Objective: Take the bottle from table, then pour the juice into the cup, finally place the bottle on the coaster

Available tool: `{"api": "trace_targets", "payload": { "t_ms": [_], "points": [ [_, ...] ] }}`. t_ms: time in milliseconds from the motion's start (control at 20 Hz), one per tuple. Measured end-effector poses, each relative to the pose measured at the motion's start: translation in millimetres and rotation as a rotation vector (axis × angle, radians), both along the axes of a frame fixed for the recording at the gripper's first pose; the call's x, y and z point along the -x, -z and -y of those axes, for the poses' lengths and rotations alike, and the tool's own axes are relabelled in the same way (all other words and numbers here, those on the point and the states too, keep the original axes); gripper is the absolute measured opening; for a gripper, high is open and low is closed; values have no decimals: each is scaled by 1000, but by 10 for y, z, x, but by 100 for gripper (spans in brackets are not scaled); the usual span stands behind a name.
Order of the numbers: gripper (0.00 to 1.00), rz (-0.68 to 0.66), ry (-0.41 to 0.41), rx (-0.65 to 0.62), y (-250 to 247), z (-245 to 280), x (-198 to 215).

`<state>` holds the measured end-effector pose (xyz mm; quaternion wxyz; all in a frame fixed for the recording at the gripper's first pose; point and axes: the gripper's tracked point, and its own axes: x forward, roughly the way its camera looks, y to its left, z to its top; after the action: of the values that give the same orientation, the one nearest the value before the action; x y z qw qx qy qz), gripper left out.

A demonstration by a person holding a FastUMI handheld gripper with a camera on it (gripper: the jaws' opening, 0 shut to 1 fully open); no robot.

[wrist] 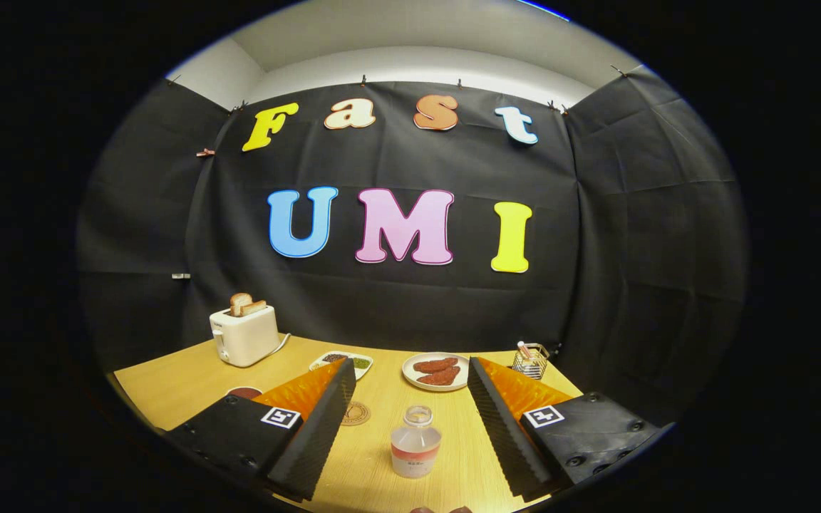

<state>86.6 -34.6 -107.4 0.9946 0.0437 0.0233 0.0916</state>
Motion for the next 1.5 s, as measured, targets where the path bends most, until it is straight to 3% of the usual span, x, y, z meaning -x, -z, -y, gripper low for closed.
{"api": "trace_targets", "payload": {
  "t_ms": [800, 1500],
  "points": [
    [97, -148, -7, -22, 1309, -142, -413],
    [96, -193, -28, -17, 1640, -241, -550]
  ]
}}
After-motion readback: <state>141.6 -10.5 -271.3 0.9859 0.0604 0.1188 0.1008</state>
